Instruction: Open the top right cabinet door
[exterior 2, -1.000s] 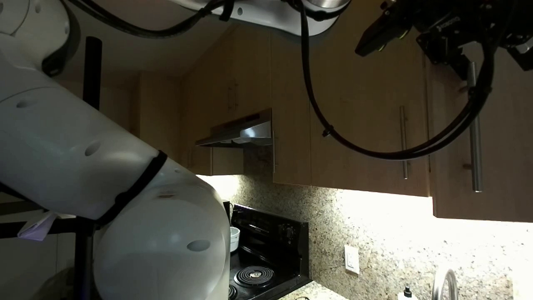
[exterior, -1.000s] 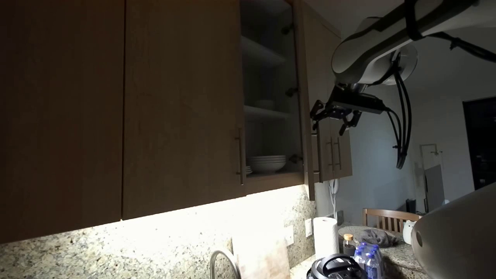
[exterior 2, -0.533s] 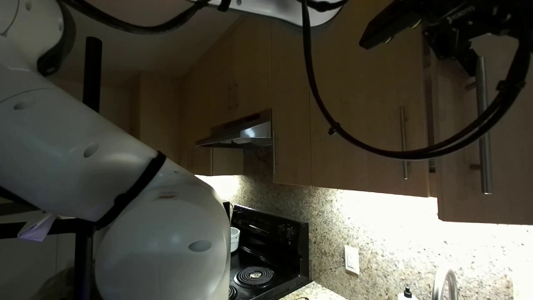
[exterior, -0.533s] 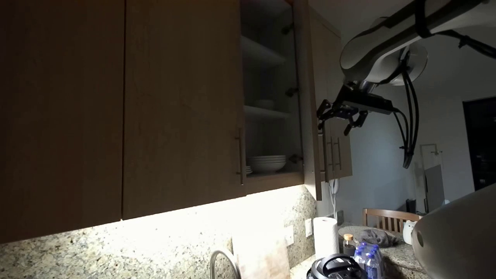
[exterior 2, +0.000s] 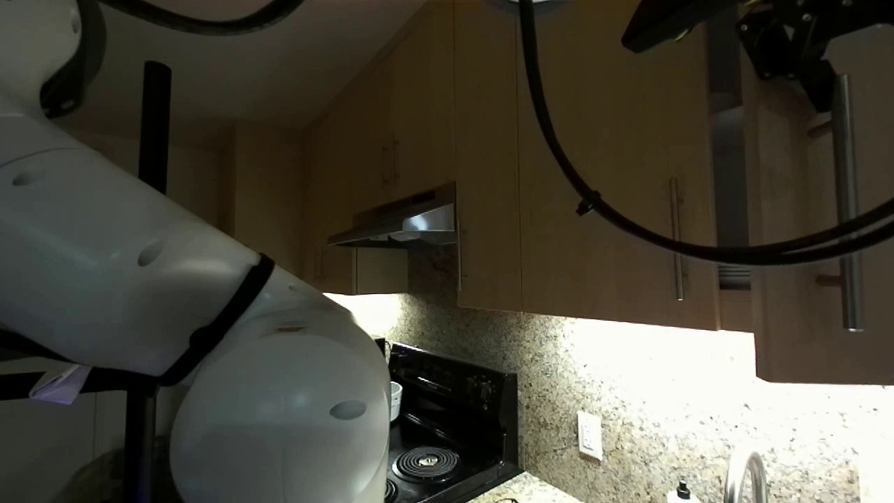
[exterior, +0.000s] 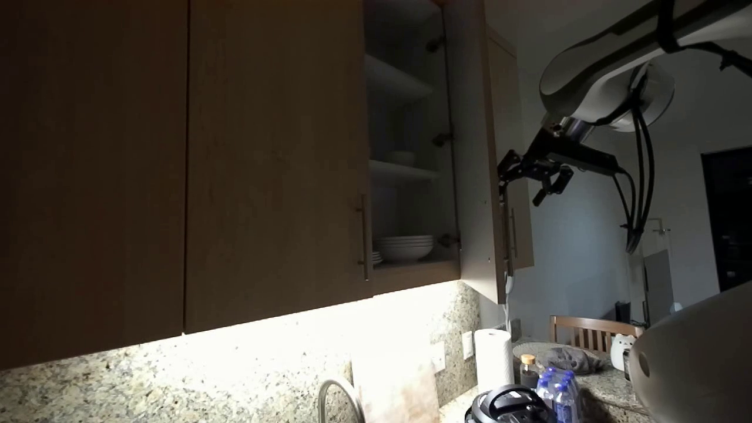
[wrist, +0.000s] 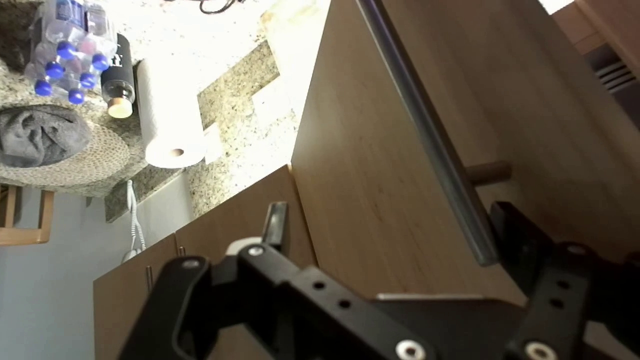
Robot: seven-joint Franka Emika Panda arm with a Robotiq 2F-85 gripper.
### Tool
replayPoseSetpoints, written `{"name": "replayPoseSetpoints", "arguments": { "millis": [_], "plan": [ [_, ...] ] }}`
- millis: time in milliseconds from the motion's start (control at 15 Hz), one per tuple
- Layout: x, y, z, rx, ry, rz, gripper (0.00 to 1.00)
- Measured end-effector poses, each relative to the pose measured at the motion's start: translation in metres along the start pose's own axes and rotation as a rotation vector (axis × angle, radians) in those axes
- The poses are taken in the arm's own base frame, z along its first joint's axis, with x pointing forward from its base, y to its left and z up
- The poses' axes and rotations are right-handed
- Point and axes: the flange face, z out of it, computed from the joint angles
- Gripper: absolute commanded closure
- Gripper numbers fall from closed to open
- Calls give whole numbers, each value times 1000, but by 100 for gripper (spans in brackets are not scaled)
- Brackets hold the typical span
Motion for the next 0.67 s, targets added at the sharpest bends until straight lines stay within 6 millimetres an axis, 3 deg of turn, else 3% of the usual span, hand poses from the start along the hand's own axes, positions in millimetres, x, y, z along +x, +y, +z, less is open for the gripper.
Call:
{"name": "replayPoseSetpoints", "arguments": {
  "millis": [133, 467, 667],
  "plan": [
    [4, 6, -3, 12, -9, -10, 0],
    [53, 30, -76, 24, 154, 38, 0],
    [71, 40, -105, 19, 216, 55, 0]
  ]
}}
